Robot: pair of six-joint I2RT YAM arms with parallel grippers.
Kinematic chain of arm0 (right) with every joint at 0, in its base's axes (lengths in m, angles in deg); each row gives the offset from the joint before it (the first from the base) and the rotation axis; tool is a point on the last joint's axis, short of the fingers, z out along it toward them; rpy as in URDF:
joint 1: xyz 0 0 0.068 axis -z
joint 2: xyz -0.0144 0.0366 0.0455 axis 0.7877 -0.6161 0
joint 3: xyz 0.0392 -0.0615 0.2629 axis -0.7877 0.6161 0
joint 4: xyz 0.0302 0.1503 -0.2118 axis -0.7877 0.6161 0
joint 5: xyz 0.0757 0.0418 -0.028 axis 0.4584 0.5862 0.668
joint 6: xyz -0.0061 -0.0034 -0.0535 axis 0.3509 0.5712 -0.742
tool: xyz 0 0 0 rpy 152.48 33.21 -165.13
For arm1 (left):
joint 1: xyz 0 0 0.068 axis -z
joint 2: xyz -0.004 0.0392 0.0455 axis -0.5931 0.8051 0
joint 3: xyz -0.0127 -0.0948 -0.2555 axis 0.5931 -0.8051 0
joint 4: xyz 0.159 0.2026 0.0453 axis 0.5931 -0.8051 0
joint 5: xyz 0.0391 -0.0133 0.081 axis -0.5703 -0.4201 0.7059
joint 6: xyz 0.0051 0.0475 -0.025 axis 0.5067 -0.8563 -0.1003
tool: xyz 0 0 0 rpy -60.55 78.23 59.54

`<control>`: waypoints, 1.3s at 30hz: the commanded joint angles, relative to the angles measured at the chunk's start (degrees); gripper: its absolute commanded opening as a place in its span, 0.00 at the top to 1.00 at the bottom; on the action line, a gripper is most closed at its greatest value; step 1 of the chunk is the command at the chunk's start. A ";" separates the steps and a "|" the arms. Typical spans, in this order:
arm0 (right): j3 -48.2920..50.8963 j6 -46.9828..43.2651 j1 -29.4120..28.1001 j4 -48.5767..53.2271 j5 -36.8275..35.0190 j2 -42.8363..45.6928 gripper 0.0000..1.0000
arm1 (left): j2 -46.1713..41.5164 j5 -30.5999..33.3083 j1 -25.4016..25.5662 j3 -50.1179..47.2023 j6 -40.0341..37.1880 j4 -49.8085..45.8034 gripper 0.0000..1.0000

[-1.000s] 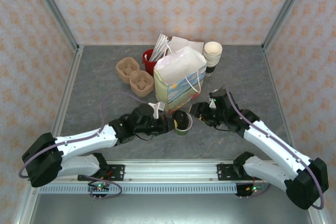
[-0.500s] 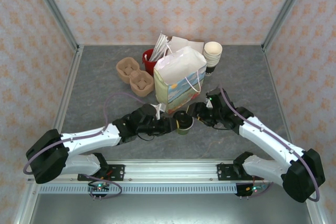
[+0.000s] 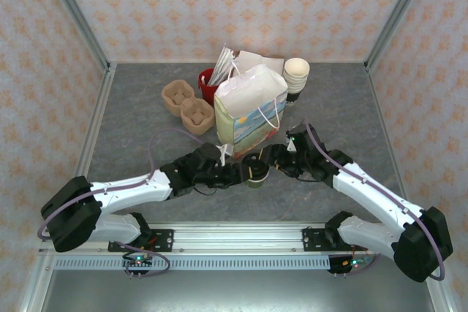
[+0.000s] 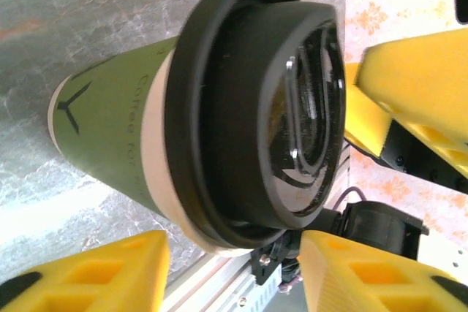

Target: Pack the takeout coffee

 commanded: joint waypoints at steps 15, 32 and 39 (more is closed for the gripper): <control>1.78 -2.54 0.38 0.20 2.61 1.21 0.41 | -7.72 9.99 -1.04 5.93 -7.17 -13.04 0.20; 3.60 -3.02 0.21 3.28 4.05 4.14 0.41 | 0.46 10.42 -0.96 10.20 -10.90 -13.52 0.20; 3.81 -2.98 -0.17 2.97 4.81 3.50 0.40 | 3.17 10.69 -0.94 10.20 -11.37 -12.49 0.20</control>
